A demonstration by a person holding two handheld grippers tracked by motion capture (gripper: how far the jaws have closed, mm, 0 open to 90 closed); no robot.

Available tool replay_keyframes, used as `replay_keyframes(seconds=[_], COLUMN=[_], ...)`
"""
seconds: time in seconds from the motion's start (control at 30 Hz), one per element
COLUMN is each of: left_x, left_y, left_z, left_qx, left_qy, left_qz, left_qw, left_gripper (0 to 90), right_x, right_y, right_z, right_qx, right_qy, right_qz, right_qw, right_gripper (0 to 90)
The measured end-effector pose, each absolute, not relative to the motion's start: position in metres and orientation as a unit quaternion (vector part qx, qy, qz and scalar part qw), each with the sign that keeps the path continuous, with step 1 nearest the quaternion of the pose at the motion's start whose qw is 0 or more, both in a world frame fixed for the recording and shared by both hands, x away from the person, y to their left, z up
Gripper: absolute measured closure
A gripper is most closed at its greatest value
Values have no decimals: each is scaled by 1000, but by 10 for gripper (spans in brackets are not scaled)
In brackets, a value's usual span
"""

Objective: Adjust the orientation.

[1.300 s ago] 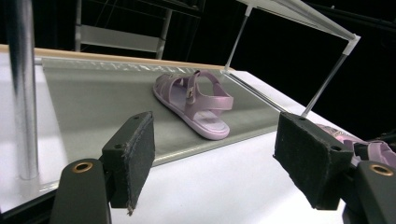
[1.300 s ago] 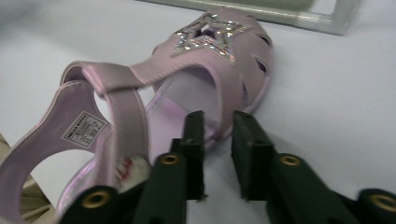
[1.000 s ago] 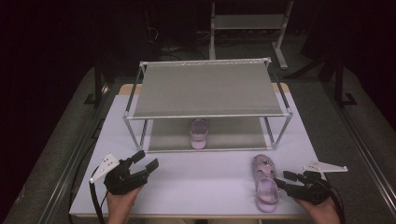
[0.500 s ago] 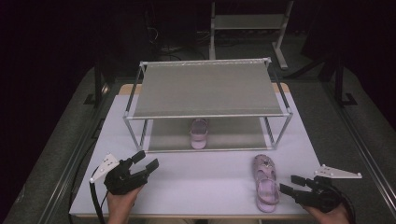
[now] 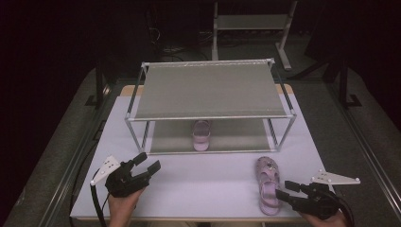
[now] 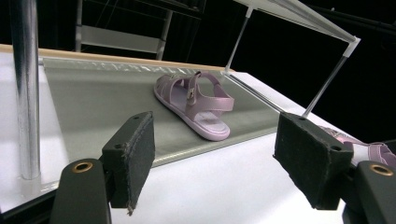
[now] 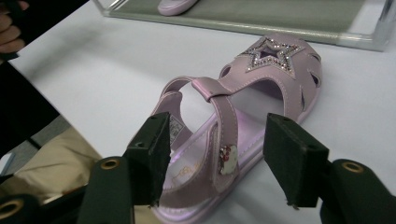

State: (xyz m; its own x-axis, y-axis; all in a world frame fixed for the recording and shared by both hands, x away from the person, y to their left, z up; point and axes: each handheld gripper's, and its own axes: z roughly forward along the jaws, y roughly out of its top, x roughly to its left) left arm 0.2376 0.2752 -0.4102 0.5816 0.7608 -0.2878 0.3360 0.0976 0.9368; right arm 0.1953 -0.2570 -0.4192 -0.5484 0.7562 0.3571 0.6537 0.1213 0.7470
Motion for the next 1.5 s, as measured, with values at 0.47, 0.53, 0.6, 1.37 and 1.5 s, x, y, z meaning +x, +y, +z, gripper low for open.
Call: replay_keyframes(seconds=[0.47,0.53,0.6,1.37,1.5], left_x=[237,237,237,238,238], left_y=[275,274,274,275,276], left_z=[-408,-408,-408,-408,-407], left_qx=[653,653,653,660,660], left_qy=[415,415,415,408,409], left_qz=[182,181,181,185,183], left_qw=[607,607,607,603,603], left_gripper=[287,287,287,296,296], right_x=[192,191,190,187,185], right_y=[-246,-245,-246,-258,-260], right_z=[-431,-431,-432,-435,-435], right_qx=[505,507,514,553,555], right_qy=[737,736,731,683,677], right_qz=[445,444,443,472,480], right_qw=[68,69,74,66,63], right_gripper=[646,651,679,781,789])
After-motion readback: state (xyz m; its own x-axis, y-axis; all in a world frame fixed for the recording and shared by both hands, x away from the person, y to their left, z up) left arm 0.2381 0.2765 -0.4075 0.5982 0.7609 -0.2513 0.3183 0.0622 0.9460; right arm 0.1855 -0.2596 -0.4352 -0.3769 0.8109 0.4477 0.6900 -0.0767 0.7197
